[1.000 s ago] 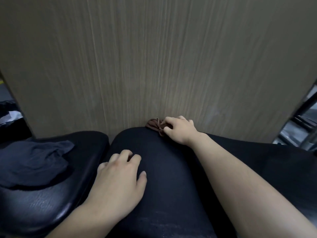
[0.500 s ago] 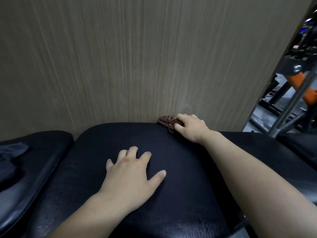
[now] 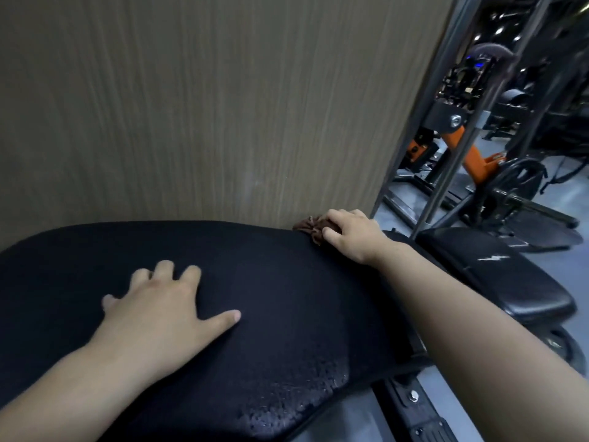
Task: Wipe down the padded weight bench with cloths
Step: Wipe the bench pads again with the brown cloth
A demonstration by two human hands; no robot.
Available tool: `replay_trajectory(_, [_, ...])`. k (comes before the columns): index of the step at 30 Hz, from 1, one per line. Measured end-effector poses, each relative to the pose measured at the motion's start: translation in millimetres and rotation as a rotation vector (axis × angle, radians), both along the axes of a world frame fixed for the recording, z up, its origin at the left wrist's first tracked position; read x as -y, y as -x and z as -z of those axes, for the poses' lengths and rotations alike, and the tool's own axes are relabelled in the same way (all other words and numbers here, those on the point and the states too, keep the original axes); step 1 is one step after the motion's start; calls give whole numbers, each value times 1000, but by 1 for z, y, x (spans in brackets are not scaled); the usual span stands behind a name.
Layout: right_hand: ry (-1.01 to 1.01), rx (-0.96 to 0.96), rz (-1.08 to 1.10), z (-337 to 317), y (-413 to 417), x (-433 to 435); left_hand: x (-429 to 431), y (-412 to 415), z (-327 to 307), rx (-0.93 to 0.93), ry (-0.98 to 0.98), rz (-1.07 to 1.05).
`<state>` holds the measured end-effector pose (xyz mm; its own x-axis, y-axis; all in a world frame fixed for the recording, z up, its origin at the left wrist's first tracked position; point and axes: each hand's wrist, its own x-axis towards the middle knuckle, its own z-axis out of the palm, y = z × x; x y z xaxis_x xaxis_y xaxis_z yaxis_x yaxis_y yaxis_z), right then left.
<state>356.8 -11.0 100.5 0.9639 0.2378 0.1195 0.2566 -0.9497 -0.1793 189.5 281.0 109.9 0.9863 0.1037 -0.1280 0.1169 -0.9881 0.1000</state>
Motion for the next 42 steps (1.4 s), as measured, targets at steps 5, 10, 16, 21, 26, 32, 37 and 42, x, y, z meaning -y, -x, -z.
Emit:
replay_trajectory(5, [12, -12, 85, -2, -3, 54, -1, -3, 4, 22, 0, -16])
replay_trajectory(10, [-2, -58, 176, -4, -8, 100, -1, 5, 12, 114, 26, -29])
replay_trajectory(16, [-35, -29, 231, 4, -2, 126, 13, 3, 10, 177, 127, 56])
replay_trajectory(21, [-32, -12, 201, 4, 17, 135, 43, -1, 6, 212, 245, 175])
replay_trajectory(26, [-31, 5, 202, 2, 47, 144, 63, 0, 9, 120, 206, 220])
replay_trajectory(32, [-60, 50, 212, 1, 108, 149, 71, 0, 8, 98, 170, 209])
replay_trajectory(37, [-144, 103, 194, 9, 164, 155, 70, 4, 8, 102, 176, 207])
replay_trajectory(42, [-309, 172, 184, 22, 206, 151, 65, 11, 8, 94, 184, 208])
